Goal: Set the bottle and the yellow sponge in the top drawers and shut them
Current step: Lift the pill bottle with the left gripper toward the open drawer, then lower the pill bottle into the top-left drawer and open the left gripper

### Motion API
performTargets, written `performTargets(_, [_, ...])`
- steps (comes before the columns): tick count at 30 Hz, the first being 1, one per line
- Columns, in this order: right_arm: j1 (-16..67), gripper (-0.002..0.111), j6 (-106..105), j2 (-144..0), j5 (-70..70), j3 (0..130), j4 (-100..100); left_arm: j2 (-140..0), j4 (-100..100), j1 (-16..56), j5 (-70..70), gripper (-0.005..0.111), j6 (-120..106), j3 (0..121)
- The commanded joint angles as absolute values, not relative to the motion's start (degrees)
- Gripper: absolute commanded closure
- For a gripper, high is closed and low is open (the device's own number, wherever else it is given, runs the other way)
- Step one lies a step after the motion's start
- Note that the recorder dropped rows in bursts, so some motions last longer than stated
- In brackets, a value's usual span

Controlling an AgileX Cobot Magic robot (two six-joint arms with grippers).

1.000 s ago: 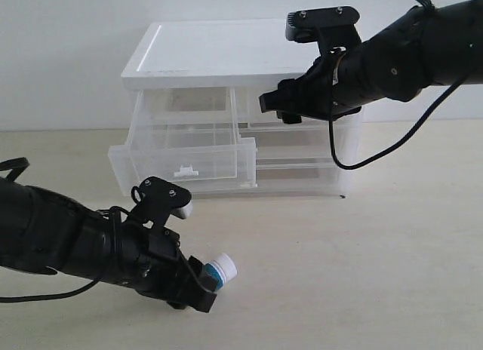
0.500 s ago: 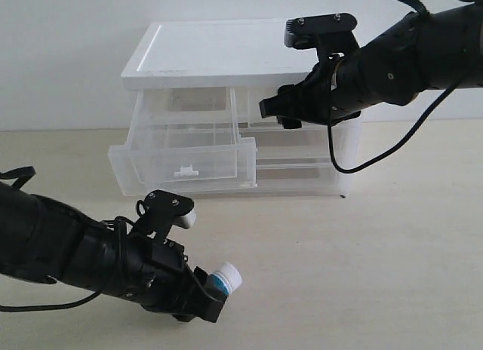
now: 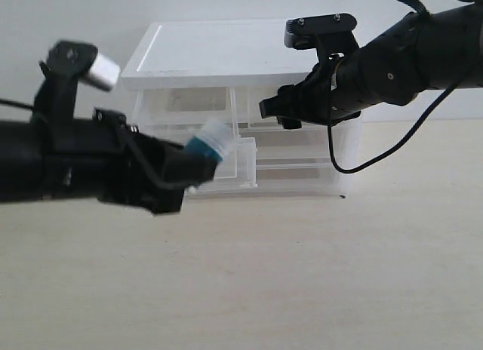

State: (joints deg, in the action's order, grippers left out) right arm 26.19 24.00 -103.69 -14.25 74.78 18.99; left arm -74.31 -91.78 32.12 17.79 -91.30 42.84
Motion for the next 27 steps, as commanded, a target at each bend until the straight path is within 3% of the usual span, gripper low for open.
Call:
performTargets(1, [25.64,0.049,22.33,-103.93,-13.51,75.56,20.06,-75.41,-86.52,30.11,5.45,0.103,-88.43,49.85])
performTargets(10, [25.64,0.049,21.9,-103.93,-13.73,75.56,20.06,-87.6,-84.06,22.37,12.65,0.103,-88.43,60.59])
performTargets(20, [25.64,0.049,20.86,-103.93,-13.5,75.56,20.06,-97.66,-84.06,22.24,13.51,0.102,-84.32,64.19])
performTargets(22, [25.64,0.049,20.86,-103.93,-13.5,75.56,20.06,-97.66,-84.06,22.24,13.39,0.097,-84.32,64.44])
performTargets(27, [25.64,0.049,20.48,-103.93,-13.5,75.56,20.06,-97.3,-84.06,22.24,14.94,0.056,-84.32,65.16])
